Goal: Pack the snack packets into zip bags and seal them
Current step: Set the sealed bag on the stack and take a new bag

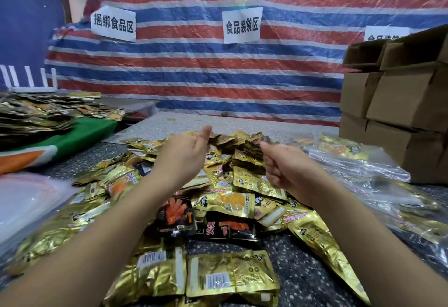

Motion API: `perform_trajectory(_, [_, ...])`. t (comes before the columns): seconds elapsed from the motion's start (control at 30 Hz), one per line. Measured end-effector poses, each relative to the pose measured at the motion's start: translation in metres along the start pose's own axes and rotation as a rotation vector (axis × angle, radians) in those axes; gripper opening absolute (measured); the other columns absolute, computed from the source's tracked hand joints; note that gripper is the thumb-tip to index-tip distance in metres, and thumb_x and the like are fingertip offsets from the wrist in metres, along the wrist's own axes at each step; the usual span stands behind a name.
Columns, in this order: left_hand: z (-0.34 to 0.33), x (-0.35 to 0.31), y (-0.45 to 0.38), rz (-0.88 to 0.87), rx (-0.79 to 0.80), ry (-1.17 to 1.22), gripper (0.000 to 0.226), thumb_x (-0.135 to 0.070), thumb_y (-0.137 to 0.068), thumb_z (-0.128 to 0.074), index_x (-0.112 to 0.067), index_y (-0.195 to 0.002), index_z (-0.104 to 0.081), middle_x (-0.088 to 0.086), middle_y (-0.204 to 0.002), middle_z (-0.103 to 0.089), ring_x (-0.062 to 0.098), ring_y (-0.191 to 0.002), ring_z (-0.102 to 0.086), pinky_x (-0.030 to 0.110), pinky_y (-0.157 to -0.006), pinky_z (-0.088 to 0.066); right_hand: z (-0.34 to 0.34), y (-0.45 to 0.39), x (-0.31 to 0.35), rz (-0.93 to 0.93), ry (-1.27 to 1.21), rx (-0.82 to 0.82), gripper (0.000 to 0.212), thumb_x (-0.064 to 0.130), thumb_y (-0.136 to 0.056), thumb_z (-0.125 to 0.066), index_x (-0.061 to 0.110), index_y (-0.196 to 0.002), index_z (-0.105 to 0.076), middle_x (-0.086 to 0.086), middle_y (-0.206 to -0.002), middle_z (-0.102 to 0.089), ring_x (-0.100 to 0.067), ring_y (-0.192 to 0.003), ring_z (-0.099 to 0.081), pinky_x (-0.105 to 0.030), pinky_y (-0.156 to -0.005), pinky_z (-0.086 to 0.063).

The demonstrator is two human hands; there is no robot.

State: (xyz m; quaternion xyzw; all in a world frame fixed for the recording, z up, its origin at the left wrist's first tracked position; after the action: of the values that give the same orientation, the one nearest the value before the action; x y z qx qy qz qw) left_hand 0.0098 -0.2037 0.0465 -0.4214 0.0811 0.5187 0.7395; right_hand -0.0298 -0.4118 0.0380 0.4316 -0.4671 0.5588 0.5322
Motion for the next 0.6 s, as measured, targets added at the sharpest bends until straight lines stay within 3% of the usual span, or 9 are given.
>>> perform_trajectory(0.1, [0.022,0.035,0.000,0.068,-0.050,-0.123,0.046,-0.033,-0.104,-0.045,-0.008,-0.076,-0.070,0.014,-0.068,-0.069,0.032,-0.065,-0.065,0.045,-0.065,-0.055,-0.006,0.001,0.004,0.010,0.025,0.051,0.046,0.031,-0.105,-0.045,0.015,-0.063,-0.042,0.000,-0.052,-0.036,-0.013,-0.043,-0.035,-0.024,-0.045,-0.031])
perform_trajectory(0.23, [0.065,0.095,0.000,0.129,-0.193,-0.298,0.016,-0.010,-0.095,-0.057,-0.005,-0.097,-0.071,0.017,-0.095,-0.071,0.035,-0.088,-0.063,0.042,-0.079,-0.052,-0.010,0.003,0.008,0.041,0.075,0.099,0.046,0.033,-0.105,-0.045,0.015,-0.063,-0.043,0.001,-0.052,-0.038,-0.013,-0.045,-0.039,-0.024,-0.048,-0.035])
perform_trajectory(0.4, [0.101,0.169,0.015,0.393,-0.180,-0.632,0.019,-0.020,-0.097,-0.056,-0.003,-0.087,-0.052,0.023,-0.093,-0.061,0.040,-0.087,-0.057,0.042,-0.070,-0.045,-0.014,0.004,0.008,0.062,0.106,0.112,0.048,0.034,-0.104,-0.047,0.015,-0.061,-0.044,0.000,-0.052,-0.039,-0.013,-0.044,-0.041,-0.027,-0.051,-0.034])
perform_trajectory(0.53, [0.108,0.209,0.031,0.572,-0.119,-0.641,0.033,-0.020,-0.098,-0.052,0.002,-0.123,-0.055,0.027,-0.119,-0.062,0.044,-0.106,-0.058,0.044,-0.083,-0.049,-0.013,0.004,0.006,0.070,0.125,0.106,0.047,0.036,-0.103,-0.048,0.016,-0.061,-0.043,0.002,-0.052,-0.038,-0.013,-0.045,-0.041,-0.027,-0.050,-0.035])
perform_trajectory(0.6, [0.106,0.220,0.036,0.610,-0.097,-0.620,0.023,-0.017,-0.097,-0.053,0.001,-0.112,-0.058,0.024,-0.122,-0.062,0.042,-0.109,-0.058,0.044,-0.084,-0.048,-0.014,0.003,0.005,0.064,0.137,0.102,0.047,0.036,-0.103,-0.048,0.016,-0.061,-0.043,0.002,-0.052,-0.038,-0.013,-0.045,-0.040,-0.026,-0.049,-0.034])
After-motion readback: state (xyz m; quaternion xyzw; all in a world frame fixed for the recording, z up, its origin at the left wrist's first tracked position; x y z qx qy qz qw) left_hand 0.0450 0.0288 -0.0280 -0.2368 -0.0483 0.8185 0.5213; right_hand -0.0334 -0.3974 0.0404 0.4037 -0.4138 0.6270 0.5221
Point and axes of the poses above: each hand's wrist, its own y-axis away from the middle knuckle, its own z-axis out of the back of the hand, x = y × z, the point moved 3 cm from there along -y, towards the middle knuckle
